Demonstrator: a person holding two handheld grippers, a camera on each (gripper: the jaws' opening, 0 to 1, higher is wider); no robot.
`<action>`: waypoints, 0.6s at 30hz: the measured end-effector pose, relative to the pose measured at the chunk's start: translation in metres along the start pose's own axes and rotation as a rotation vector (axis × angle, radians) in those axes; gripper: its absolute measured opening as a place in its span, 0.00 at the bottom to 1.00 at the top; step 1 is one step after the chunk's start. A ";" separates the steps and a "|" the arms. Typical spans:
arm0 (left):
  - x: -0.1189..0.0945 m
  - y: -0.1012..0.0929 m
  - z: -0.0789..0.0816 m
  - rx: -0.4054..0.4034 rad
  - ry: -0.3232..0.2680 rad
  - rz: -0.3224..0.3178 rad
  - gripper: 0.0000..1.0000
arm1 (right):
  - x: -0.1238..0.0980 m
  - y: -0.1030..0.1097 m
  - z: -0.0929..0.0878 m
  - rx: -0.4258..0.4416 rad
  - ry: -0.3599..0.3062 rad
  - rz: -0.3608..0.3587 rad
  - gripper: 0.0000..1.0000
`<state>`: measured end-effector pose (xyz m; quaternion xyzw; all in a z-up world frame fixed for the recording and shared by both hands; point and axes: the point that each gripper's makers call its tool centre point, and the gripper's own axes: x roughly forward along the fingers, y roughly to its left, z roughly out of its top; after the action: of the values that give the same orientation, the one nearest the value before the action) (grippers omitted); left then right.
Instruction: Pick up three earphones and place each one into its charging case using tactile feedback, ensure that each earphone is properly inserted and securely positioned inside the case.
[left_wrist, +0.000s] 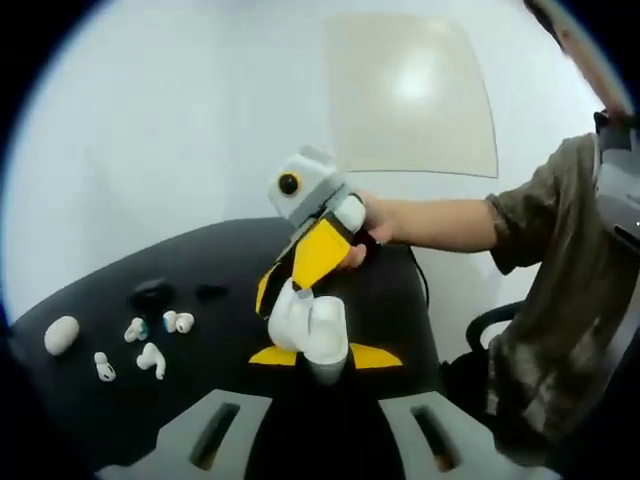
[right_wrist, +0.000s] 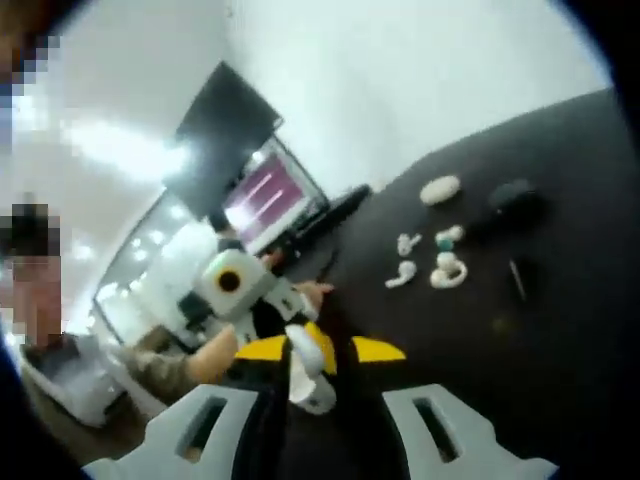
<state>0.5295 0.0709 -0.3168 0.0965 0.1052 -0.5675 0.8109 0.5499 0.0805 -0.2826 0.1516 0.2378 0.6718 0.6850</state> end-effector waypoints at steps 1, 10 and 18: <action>0.000 0.000 0.000 0.000 0.001 0.001 0.13 | -0.003 0.002 0.002 -0.023 -0.007 0.006 0.26; -0.002 0.000 -0.001 -0.016 0.003 0.000 0.14 | -0.016 0.020 -0.024 -0.345 0.113 0.122 0.32; -0.004 0.002 -0.001 -0.023 0.002 0.005 0.14 | 0.001 0.005 -0.035 -0.480 0.203 0.072 0.18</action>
<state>0.5297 0.0752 -0.3169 0.0878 0.1122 -0.5642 0.8133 0.5276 0.0781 -0.3097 -0.0750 0.1338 0.7448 0.6494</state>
